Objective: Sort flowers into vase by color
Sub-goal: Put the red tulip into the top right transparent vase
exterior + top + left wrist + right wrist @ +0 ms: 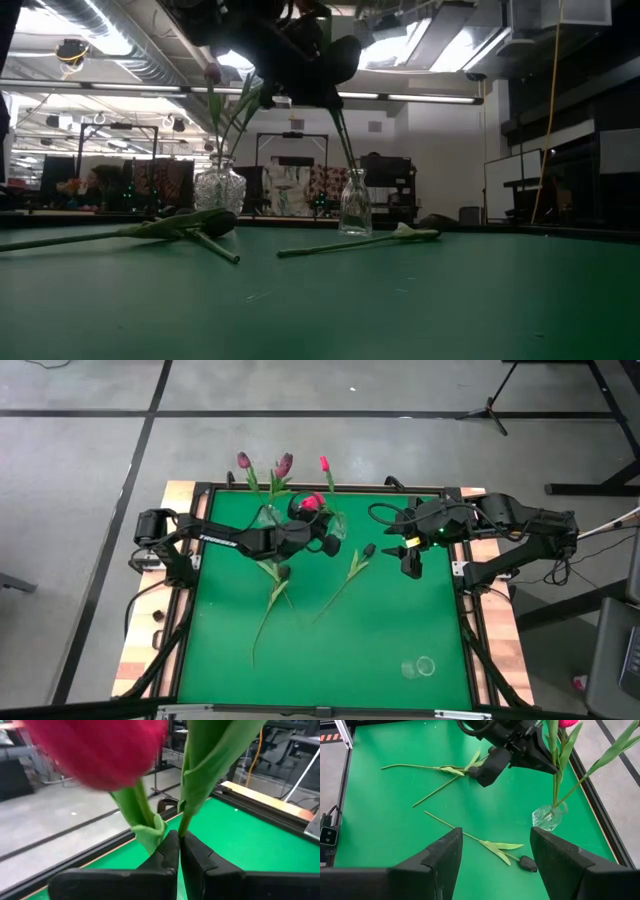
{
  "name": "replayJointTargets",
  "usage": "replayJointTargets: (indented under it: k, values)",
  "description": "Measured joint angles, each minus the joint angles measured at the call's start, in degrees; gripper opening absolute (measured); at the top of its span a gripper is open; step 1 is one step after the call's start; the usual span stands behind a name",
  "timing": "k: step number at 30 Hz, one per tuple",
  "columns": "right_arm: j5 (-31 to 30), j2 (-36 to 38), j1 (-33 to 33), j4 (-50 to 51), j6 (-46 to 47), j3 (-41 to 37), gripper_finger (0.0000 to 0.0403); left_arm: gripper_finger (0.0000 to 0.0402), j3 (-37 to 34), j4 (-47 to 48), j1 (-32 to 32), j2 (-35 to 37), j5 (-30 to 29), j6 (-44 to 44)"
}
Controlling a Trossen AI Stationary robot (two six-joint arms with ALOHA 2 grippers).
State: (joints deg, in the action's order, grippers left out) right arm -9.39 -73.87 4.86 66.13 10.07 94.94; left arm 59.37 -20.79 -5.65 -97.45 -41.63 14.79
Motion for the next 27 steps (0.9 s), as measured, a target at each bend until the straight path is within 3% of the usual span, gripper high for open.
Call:
replayJointTargets:
  k: [12, 27]
  values:
    - [0.0, 0.0, 0.0, 0.02, -0.09, 0.0, 0.0234, 0.0013, 0.0, -0.23, -2.71, 0.0, 11.3, 3.14]
    - [0.0, 0.0, 0.0, 0.02, -1.39, 0.0, 0.0234, 0.0131, 0.0, 1.03, -2.2, 0.02, 14.6, 4.62]
